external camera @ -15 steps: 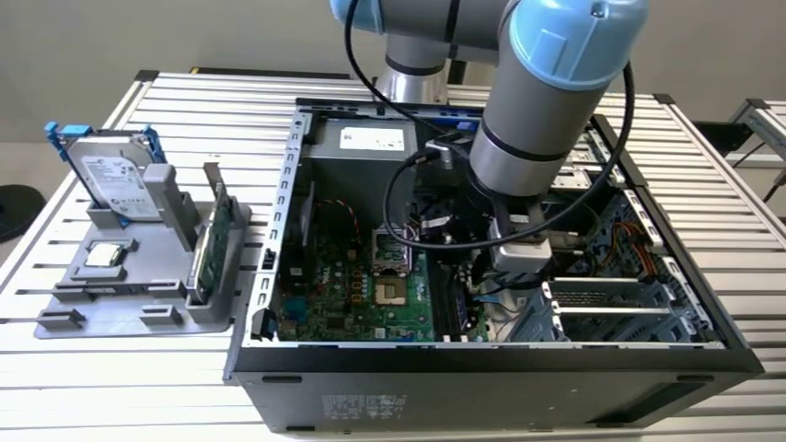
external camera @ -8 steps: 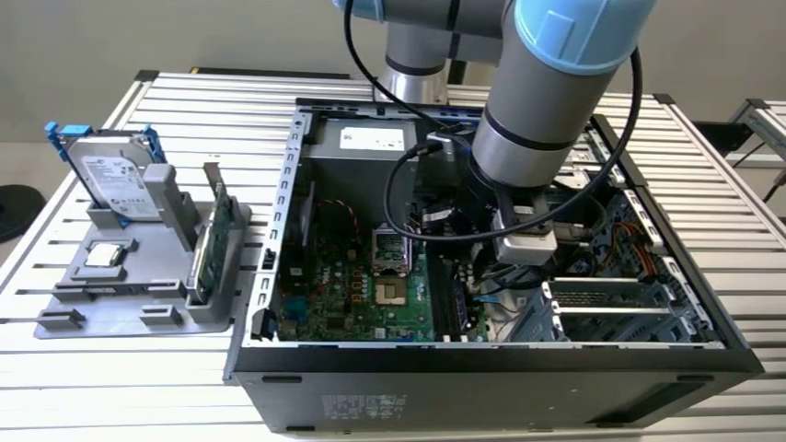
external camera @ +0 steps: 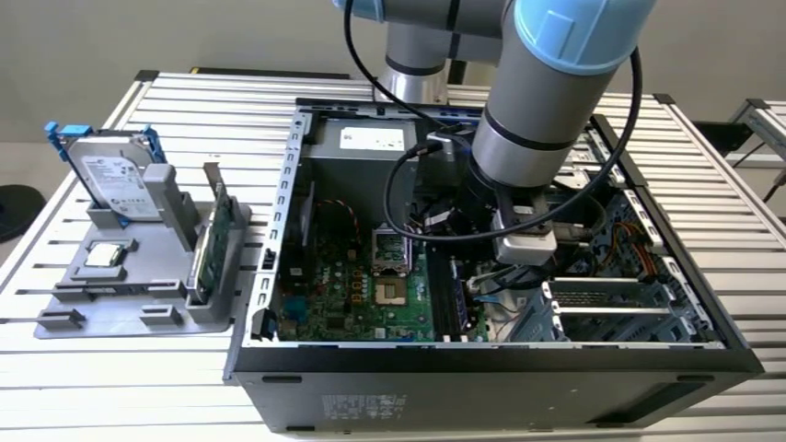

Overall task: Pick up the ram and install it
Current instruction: 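Press down the ram until it locks into place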

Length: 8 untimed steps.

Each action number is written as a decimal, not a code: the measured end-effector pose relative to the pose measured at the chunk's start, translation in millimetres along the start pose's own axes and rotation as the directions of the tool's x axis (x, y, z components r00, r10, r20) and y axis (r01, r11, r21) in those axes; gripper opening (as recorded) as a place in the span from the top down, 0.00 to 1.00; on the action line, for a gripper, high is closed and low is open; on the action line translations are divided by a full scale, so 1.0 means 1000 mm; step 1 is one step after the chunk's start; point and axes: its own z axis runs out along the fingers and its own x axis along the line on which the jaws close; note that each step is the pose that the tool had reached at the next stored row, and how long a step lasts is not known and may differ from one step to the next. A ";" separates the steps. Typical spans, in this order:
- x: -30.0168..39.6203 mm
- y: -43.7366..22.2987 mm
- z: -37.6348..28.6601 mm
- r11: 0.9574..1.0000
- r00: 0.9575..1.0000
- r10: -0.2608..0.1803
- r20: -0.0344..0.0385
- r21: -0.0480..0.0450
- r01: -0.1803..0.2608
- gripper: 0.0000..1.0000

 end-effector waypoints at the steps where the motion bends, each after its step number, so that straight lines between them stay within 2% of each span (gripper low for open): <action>1: 0.0000 0.0000 0.0000 1.000 1.000 0.000 0.000 0.000 0.000 1.00; 8: -0.0007 0.0000 0.0000 1.000 1.000 0.000 0.000 0.000 0.000 1.00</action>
